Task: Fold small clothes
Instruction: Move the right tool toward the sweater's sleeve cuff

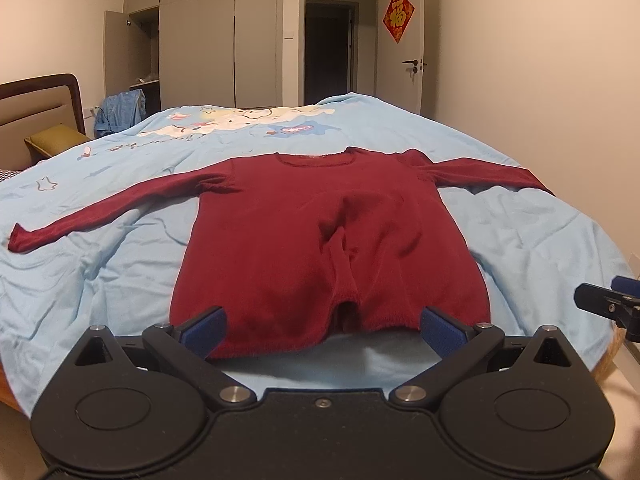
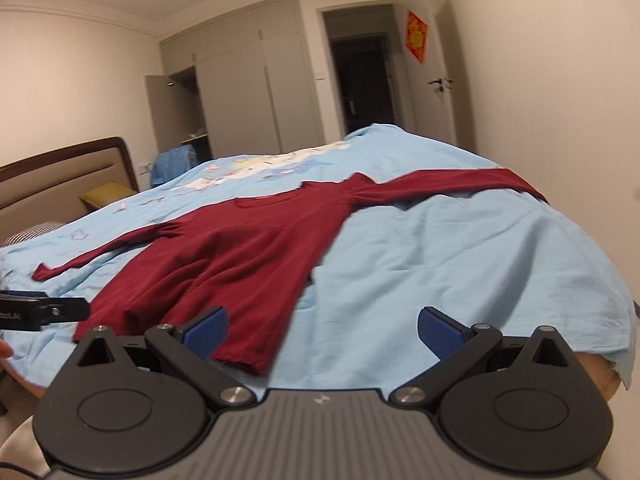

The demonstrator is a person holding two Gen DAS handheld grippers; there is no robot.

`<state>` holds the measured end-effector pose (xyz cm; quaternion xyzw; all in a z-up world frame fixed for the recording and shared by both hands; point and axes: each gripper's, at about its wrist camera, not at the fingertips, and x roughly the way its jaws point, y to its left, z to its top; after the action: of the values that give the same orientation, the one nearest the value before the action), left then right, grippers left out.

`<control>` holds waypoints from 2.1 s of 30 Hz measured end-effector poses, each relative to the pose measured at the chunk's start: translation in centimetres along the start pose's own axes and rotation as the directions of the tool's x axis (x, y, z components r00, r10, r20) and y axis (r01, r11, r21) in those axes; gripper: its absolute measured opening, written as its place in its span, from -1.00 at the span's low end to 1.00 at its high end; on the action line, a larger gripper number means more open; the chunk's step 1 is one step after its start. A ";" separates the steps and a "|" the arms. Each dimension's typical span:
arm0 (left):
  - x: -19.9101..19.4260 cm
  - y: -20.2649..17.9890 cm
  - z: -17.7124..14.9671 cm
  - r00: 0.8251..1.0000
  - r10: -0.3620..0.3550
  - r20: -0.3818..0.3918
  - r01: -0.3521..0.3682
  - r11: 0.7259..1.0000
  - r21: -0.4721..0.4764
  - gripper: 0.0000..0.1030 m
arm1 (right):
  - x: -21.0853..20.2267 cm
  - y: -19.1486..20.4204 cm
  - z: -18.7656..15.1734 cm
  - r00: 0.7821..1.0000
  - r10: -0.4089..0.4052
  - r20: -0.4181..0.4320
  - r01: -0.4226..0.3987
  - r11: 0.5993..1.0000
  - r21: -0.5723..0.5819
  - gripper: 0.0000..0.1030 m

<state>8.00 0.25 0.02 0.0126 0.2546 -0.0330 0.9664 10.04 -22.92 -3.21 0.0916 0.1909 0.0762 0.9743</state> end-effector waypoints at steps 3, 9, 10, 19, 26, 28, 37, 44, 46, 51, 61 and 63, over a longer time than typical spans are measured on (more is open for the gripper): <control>1.7 0.1 1.3 1.000 0.003 -0.013 -0.003 1.000 0.003 0.99 | 1.2 -1.7 0.5 0.999 -0.035 -0.009 0.035 0.999 0.033 1.00; 6.1 0.9 4.3 0.999 0.017 -0.031 -0.017 1.000 -0.009 0.99 | 4.7 -4.4 1.6 0.996 -0.079 -0.032 0.081 0.994 0.070 1.00; 6.9 1.1 4.8 0.999 0.024 -0.037 -0.024 1.000 -0.020 0.99 | 5.3 -4.8 1.8 0.996 -0.084 -0.033 0.087 0.993 0.077 1.00; 14.1 3.4 8.8 0.998 0.052 -0.037 -0.055 0.994 -0.094 0.99 | 10.3 -7.5 3.7 0.997 -0.075 -0.006 0.075 0.986 0.152 1.00; 20.1 4.4 11.2 0.998 0.049 0.024 -0.047 0.994 -0.097 0.99 | 13.1 -11.1 6.3 0.990 -0.139 0.030 0.130 0.970 0.204 1.00; 21.8 4.6 11.5 0.999 0.042 0.025 -0.039 0.994 -0.102 0.99 | 14.1 -12.7 7.4 0.988 -0.151 0.041 0.138 0.965 0.225 1.00; 26.8 4.5 9.0 0.999 0.023 -0.044 -0.028 0.992 -0.126 0.99 | 20.1 -18.9 13.3 0.983 -0.168 0.079 0.142 0.955 0.261 1.00; 27.6 4.2 7.4 0.999 0.050 -0.016 -0.051 0.994 -0.094 0.99 | 25.3 -24.2 15.8 0.975 -0.223 -0.001 0.207 0.903 0.377 1.00; 27.6 4.3 7.3 0.999 0.047 -0.015 -0.048 0.994 -0.098 0.99 | 26.5 -26.2 15.9 0.970 -0.244 -0.020 0.227 0.868 0.442 1.00; 27.7 4.1 7.2 0.999 0.052 -0.016 -0.054 0.994 -0.091 0.99 | 29.4 -28.9 16.2 0.947 -0.312 -0.073 0.311 0.843 0.440 1.00; 27.7 4.0 7.0 0.998 0.059 -0.015 -0.060 0.995 -0.082 0.99 | 32.8 -34.8 13.9 0.944 -0.327 -0.038 0.254 0.652 0.714 1.00; 27.8 3.9 7.0 0.998 0.061 -0.014 -0.062 0.995 -0.081 0.99 | 33.1 -35.5 13.6 0.937 -0.349 -0.022 0.248 0.620 0.744 0.93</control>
<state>35.82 2.29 -7.54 -0.0190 0.2608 0.0071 0.9652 49.64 -53.40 -10.05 0.4478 0.1563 -0.1765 0.8625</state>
